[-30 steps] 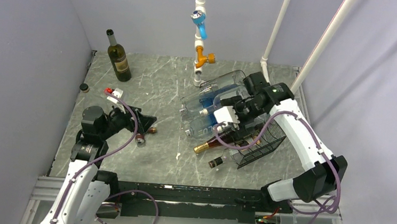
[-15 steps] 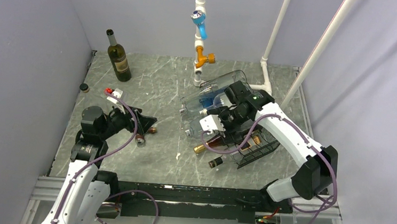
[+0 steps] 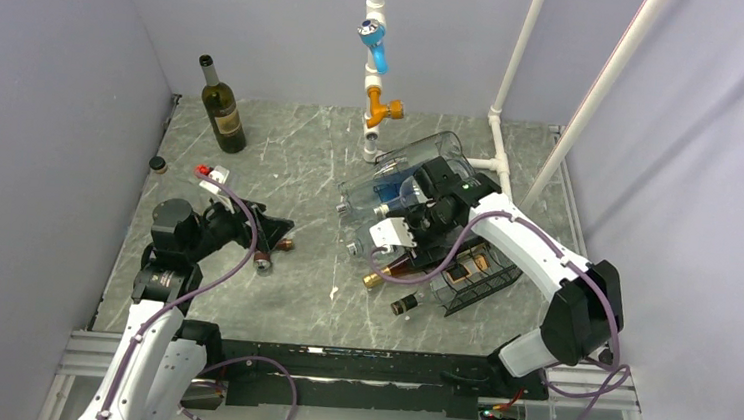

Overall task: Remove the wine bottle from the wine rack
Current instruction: Pick up the wine bottle from the wine rack.

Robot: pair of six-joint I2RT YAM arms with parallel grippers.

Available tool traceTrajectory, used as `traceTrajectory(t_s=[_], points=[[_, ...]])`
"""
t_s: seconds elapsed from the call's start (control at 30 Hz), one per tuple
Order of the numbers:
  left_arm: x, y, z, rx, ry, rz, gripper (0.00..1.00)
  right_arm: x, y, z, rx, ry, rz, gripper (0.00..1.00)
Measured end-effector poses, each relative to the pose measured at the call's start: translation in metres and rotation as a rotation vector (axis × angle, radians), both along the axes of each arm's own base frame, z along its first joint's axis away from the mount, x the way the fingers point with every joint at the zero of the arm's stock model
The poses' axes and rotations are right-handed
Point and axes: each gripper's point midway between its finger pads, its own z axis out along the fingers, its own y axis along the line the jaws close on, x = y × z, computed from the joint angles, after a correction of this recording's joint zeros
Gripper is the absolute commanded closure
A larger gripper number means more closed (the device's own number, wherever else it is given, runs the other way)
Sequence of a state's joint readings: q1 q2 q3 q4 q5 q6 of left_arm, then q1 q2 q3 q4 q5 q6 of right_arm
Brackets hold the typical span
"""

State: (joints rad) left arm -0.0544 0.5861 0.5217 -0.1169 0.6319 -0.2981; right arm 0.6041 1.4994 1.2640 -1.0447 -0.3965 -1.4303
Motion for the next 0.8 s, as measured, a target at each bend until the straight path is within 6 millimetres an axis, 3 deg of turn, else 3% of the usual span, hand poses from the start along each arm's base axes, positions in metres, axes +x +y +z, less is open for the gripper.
traceTrajectory(t_s=[0.8], points=[[0.001,0.002,0.000,0.000,0.000,0.009,0.00,0.012,-0.004,-0.011,-0.062,-0.060,0.022,0.49]])
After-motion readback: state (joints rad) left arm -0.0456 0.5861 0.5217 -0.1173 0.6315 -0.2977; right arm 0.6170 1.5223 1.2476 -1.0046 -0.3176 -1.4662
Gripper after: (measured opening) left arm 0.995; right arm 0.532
